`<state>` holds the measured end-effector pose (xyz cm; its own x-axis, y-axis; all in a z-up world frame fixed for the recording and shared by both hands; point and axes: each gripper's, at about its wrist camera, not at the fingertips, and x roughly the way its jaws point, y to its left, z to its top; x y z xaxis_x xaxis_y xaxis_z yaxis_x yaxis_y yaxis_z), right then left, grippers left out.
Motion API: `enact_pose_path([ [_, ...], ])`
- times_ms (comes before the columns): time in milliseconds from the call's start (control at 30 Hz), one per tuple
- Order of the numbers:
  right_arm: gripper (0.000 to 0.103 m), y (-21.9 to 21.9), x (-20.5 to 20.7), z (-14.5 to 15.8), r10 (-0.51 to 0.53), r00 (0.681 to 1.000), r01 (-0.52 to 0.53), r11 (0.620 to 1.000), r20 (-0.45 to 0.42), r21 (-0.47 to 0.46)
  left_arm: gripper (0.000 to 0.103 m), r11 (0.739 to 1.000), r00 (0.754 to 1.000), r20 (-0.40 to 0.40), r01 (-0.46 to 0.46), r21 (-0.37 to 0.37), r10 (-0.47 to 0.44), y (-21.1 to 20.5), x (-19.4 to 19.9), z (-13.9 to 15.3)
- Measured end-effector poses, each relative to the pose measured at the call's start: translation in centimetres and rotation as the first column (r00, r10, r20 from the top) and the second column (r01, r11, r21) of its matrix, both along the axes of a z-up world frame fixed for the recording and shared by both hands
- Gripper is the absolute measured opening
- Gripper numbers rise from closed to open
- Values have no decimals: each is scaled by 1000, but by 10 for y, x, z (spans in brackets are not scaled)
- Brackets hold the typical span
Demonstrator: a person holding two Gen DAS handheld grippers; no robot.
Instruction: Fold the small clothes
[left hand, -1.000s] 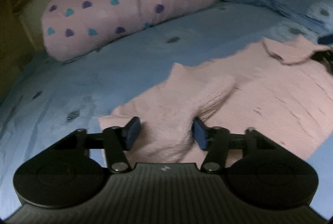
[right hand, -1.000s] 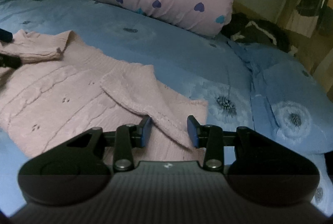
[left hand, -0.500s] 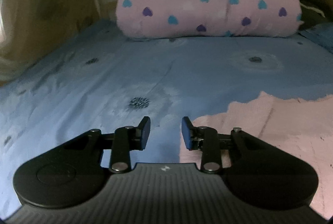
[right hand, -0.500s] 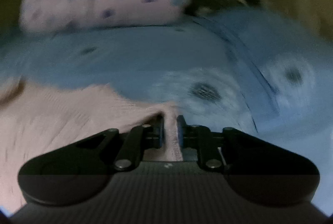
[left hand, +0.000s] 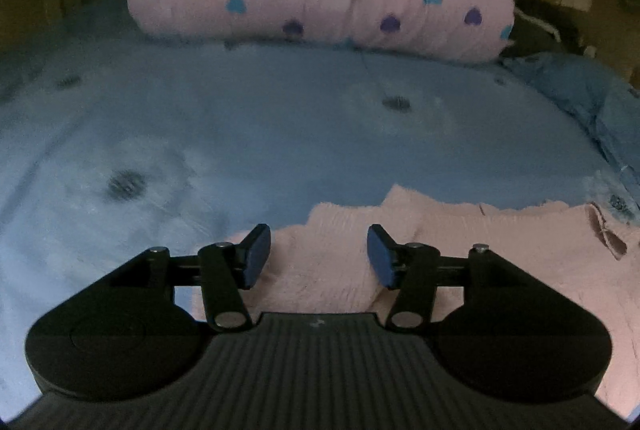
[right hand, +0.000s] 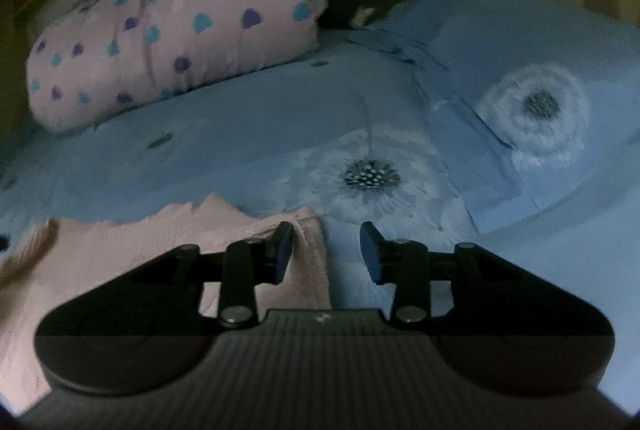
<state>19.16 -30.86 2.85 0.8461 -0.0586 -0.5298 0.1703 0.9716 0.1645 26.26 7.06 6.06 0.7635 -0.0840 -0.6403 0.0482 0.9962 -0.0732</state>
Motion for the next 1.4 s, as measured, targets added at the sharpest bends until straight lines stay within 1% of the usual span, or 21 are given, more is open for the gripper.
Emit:
enact_pose_path([
  [67,40,6,2,0,24,1000,-24,998,-5,-49,60,1000,1000,-23,3,-8,-4,-4,10,-8],
  [100,40,9,4,-1,35,999,-36,997,-11,-73,54,1000,1000,-24,-2,-11,2,-5,12,-11],
  [133,40,11,6,-3,46,999,-47,995,-18,-92,46,1000,1000,-17,-7,-26,6,-4,12,-13],
  [167,39,13,8,-5,56,998,-59,992,-27,-110,14,999,1000,-12,-6,-43,6,-3,12,-14],
  [200,39,14,10,-6,60,998,-64,990,-33,-122,11,998,1000,-3,-15,-54,15,-1,11,-13],
  [233,39,14,12,-8,59,998,-63,990,-35,-129,11,998,999,19,-29,-55,30,1,8,-11],
  [300,39,12,15,-10,54,998,-58,991,-33,-118,10,998,996,67,-61,-33,63,8,3,-5],
  [400,39,6,18,-12,40,999,-41,997,-18,-63,10,989,982,119,-146,8,144,22,2,2],
  [500,40,0,21,-14,19,1000,-19,1000,-6,-9,11,984,981,89,-176,9,174,35,10,0],
  [633,54,-11,23,-20,-39,999,39,995,-1,92,11,982,980,72,-188,14,186,39,13,-5],
  [733,55,-19,22,-22,-53,999,53,988,-3,142,12,980,975,100,-200,14,197,39,9,-3],
  [833,56,-24,20,-17,-90,996,90,981,-11,174,12,975,971,122,-214,55,206,36,3,4],
  [933,56,-23,18,-4,-120,993,120,980,-6,156,12,980,974,130,-196,47,188,36,-4,12],
  [1033,56,-17,13,12,-111,993,107,988,36,109,12,987,982,123,-154,56,146,32,-11,18],
  [1100,57,-12,12,18,-54,997,48,994,54,97,12,991,990,90,-113,67,107,28,-13,17],
  [1167,50,-2,13,21,39,998,-43,995,46,93,12,996,997,35,-75,52,73,27,-13,13],
  [1200,50,2,14,21,71,997,-74,993,36,95,12,997,998,4,-63,46,63,27,-12,9],
  [1267,50,10,18,16,117,993,-116,988,-2,101,12,996,997,-37,-66,66,68,26,-10,-3],
  [1333,48,14,24,5,127,990,-122,988,-54,95,13,994,998,-32,-59,89,62,24,-11,-12],
  [1367,47,15,27,-2,118,989,-110,990,-87,87,13,993,998,-25,-55,105,58,21,-12,-13],
  [1400,47,15,28,-9,106,989,-99,992,-101,76,13,992,998,-23,-53,117,56,20,-13,-12],
])
